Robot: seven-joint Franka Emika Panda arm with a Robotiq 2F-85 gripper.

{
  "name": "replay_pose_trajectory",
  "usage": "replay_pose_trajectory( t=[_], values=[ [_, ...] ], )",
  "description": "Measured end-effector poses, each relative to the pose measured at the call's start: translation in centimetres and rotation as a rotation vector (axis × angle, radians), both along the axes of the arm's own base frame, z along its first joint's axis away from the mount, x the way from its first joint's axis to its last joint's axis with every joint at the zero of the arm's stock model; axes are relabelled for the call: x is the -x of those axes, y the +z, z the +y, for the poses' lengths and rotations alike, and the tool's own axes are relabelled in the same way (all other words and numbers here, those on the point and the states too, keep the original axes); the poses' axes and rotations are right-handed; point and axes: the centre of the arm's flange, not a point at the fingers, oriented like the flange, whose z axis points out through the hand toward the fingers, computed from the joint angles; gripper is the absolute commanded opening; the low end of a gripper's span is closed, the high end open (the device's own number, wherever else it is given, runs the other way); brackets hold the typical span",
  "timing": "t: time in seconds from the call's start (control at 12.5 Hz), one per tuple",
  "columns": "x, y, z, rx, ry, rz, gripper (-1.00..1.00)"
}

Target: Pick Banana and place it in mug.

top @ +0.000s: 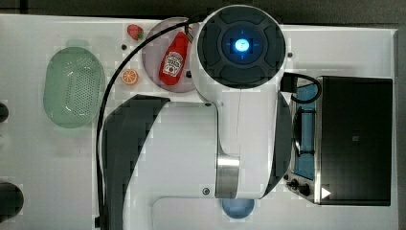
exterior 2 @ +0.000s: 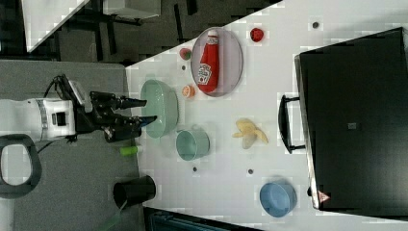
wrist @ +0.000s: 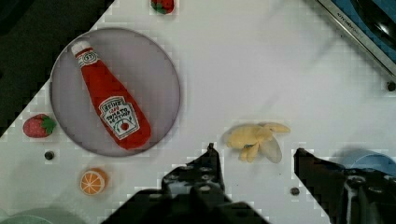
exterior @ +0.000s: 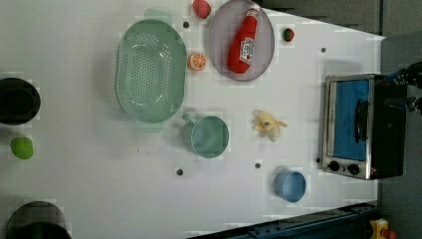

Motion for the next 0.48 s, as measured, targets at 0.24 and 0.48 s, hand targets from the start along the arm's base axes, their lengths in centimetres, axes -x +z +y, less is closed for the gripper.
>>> replay_pose_trajectory(
  t=[0.24, 0.48],
  values=[
    [11.0, 0.5, -1.4, -0.016, -0.027, 0.145, 1.00],
    [14.9, 5.4, -3.2, -0.020, -0.061, -0.009, 1.00]
  ],
)
